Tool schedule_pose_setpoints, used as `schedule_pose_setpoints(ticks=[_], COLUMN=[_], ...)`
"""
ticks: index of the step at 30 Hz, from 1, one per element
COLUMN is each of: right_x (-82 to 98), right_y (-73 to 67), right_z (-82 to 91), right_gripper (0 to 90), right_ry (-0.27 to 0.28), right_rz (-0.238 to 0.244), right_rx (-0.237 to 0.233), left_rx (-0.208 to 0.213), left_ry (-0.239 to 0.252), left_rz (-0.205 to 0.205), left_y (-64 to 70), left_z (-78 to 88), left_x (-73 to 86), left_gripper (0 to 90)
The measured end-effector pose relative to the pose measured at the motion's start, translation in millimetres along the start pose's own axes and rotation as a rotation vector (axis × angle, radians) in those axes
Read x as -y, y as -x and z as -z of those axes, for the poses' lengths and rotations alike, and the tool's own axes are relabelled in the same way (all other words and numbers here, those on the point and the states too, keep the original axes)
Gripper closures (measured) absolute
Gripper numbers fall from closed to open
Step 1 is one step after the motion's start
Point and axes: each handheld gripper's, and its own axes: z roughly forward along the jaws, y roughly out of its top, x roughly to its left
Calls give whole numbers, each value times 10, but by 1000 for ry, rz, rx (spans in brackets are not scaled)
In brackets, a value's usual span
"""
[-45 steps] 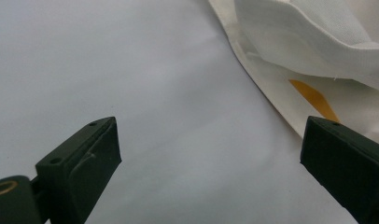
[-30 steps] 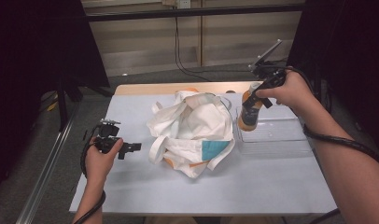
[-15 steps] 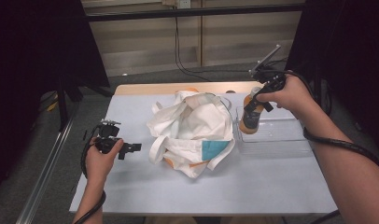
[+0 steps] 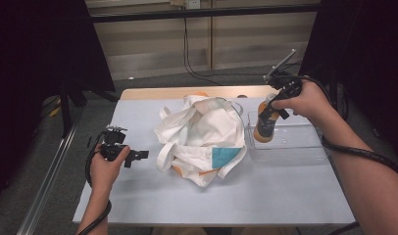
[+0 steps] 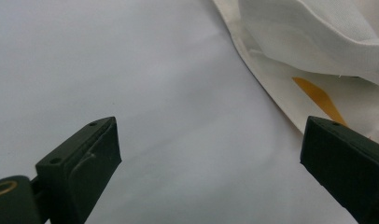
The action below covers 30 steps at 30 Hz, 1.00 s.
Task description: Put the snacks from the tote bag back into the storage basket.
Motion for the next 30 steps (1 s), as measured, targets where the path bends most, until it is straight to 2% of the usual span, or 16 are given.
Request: schedule_pose_setpoints(ticks=[12,13,30], right_x=[64,70,127], right_y=[9,11,-2], right_z=[-48,-62,-149], right_gripper=[301,301,300], right_ry=[-18,-8,-39], right_rz=[-5,4,6], right_rx=[-7,-10,-16], left_rx=[5,2,0], left_ry=[8,-5,-3], left_rz=[14,-5,-3], left_y=[8,-5,12], left_z=[3,9,-9], left_x=[-2,-4,-4], left_gripper=[48,49,49])
